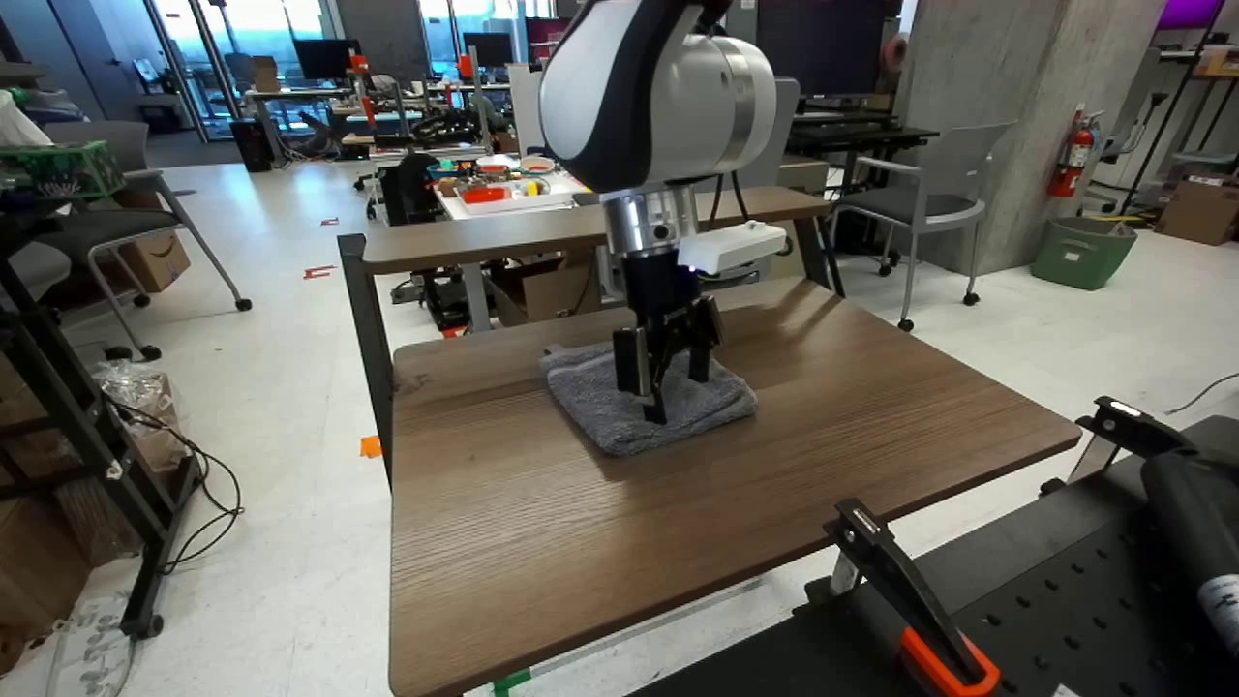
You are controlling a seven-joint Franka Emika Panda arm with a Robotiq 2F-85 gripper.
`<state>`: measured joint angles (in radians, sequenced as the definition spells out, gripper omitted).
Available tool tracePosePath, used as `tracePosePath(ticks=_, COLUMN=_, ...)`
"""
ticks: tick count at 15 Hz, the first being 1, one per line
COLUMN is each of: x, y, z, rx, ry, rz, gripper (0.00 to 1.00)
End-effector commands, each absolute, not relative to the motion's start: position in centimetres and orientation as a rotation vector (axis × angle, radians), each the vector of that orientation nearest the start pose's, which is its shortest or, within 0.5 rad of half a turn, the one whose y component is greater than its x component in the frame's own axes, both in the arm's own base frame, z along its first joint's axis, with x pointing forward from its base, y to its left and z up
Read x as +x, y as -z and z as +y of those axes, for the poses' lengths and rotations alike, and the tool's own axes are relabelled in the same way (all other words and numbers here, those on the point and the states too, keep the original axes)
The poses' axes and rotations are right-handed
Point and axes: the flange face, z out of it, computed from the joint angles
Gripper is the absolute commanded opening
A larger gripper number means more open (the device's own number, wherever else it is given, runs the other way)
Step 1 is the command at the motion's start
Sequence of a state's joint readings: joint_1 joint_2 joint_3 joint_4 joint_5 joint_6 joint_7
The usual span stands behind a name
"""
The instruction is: Wipe the table with the cloth
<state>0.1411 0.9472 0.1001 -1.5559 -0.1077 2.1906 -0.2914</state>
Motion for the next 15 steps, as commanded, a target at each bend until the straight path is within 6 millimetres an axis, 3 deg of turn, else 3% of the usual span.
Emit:
tracePosePath(ticks=1, x=64.3, y=-5.2, z=8.6, rx=-2.995, ry=-0.45, rz=-0.762, gripper=1.0)
tracePosePath(ticks=7, x=64.3, y=-5.0, z=-3.6, rx=-2.97, ry=-0.421, rz=-0.388, gripper=1.0)
tracePosePath(ticks=9, x=63.8, y=-5.1, z=-6.7, rx=-2.944, ry=-0.406, rz=-0.288, gripper=1.0)
tracePosePath(ticks=12, x=63.4, y=-5.7, z=-9.1, rx=-2.929, ry=-0.376, rz=-0.227, gripper=1.0)
tracePosePath(ticks=15, x=63.0, y=-7.4, z=-9.0, rx=-2.943, ry=-0.374, rz=-0.237, gripper=1.0)
